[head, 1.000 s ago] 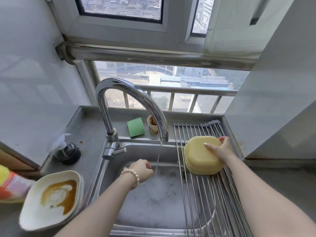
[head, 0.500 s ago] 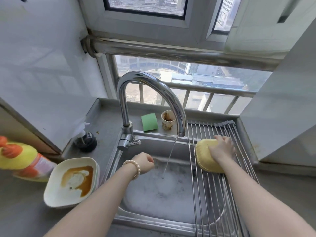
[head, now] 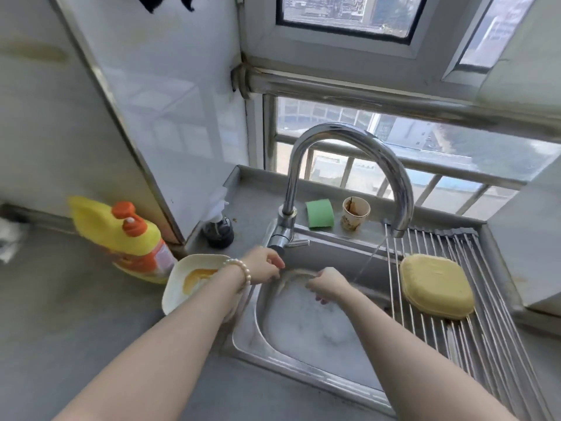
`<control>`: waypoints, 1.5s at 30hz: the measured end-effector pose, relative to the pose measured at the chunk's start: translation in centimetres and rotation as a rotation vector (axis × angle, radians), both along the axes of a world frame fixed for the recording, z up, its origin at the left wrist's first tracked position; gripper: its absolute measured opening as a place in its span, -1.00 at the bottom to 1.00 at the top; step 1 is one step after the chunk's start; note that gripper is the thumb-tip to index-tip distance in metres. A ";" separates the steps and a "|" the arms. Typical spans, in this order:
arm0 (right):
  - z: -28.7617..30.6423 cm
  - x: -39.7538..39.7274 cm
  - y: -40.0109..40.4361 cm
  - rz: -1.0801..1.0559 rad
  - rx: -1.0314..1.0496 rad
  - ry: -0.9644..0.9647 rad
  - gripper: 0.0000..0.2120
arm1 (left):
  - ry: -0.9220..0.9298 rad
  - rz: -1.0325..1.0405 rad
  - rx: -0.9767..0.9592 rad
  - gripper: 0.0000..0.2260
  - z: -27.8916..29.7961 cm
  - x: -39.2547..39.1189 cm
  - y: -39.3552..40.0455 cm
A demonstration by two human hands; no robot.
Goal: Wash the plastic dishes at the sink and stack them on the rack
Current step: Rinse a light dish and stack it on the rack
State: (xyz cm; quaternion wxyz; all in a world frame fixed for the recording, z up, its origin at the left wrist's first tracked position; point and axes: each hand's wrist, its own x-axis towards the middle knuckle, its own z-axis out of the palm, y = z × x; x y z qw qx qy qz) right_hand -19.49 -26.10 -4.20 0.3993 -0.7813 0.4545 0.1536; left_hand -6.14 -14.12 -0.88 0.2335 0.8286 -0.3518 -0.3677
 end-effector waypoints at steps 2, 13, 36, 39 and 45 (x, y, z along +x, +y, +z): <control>0.2 2.9 3.4 0.074 0.076 -0.073 -0.74 | 0.025 0.098 -0.040 -0.81 0.4 1.5 2.0; -1.2 9.0 11.5 0.200 -0.076 -0.111 -0.71 | 0.002 0.276 -0.112 -0.83 0.8 6.5 8.9; 1.9 -6.5 5.2 0.387 -0.936 -0.201 -0.49 | 0.259 0.332 -0.208 -0.70 -1.8 -2.3 1.7; 0.5 -9.7 5.8 0.576 -0.800 -0.081 -0.29 | 0.233 0.324 -0.240 -0.70 -2.3 -3.1 0.8; 2.2 -8.1 3.7 0.552 -0.648 0.193 0.33 | 0.246 0.364 -0.293 -0.69 -3.2 -6.1 -0.8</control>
